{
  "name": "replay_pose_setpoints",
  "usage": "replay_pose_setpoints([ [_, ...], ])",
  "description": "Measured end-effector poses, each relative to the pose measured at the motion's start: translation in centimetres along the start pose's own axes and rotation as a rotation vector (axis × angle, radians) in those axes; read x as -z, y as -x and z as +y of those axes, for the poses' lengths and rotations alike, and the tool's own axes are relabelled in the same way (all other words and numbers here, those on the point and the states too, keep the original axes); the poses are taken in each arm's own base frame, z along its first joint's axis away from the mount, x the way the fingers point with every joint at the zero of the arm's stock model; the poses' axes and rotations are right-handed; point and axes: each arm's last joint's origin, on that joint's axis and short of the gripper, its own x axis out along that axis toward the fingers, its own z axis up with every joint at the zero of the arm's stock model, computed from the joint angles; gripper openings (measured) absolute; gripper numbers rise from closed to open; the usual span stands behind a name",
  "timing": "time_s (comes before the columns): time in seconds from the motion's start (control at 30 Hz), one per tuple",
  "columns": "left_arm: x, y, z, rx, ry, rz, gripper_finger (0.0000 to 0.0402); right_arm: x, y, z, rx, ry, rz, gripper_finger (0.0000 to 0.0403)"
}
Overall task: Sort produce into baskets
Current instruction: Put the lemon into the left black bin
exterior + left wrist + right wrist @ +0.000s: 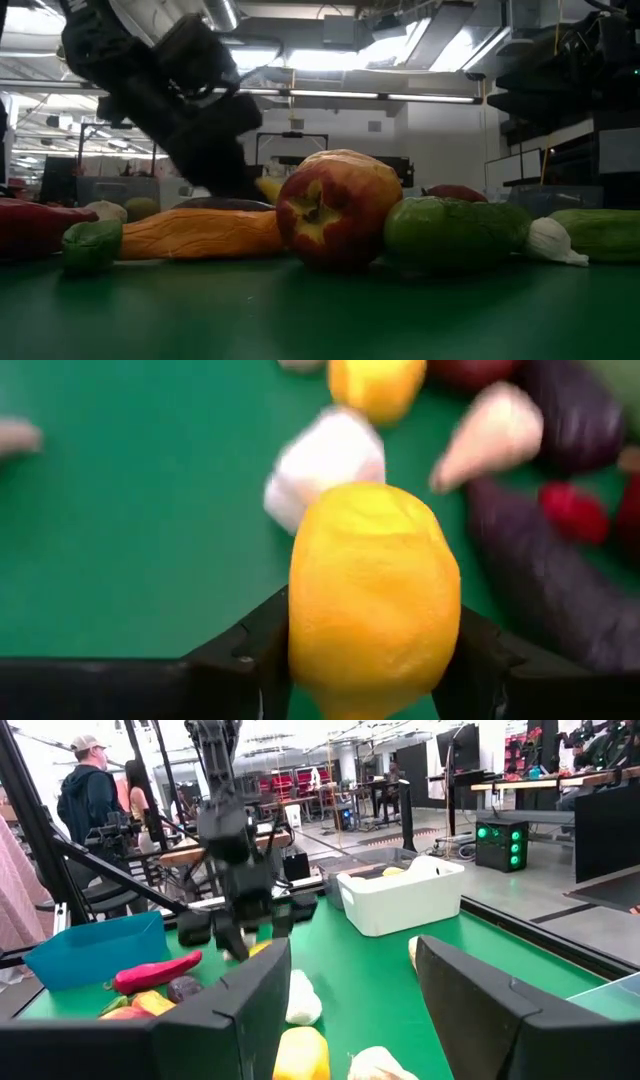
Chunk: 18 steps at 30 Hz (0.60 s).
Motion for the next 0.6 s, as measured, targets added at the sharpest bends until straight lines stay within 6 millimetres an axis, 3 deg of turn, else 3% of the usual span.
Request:
replay_pose_setpoints([
  [0.2,-2.9,3.2,1.3,-0.135,0.105,-0.123,0.0172,0.2,0.0,0.0,0.01,0.007,0.016,0.0218],
  [0.33,-4.1,6.6,3.0,-0.366,0.208,-0.199,0.0172,0.2,0.0,0.0,0.009,0.007,0.017,0.0218],
  [0.6,-3.0,12.6,6.6,-0.93,0.438,-0.286,0.0174,0.2,0.0,0.0,0.01,0.007,0.016,0.0218],
])
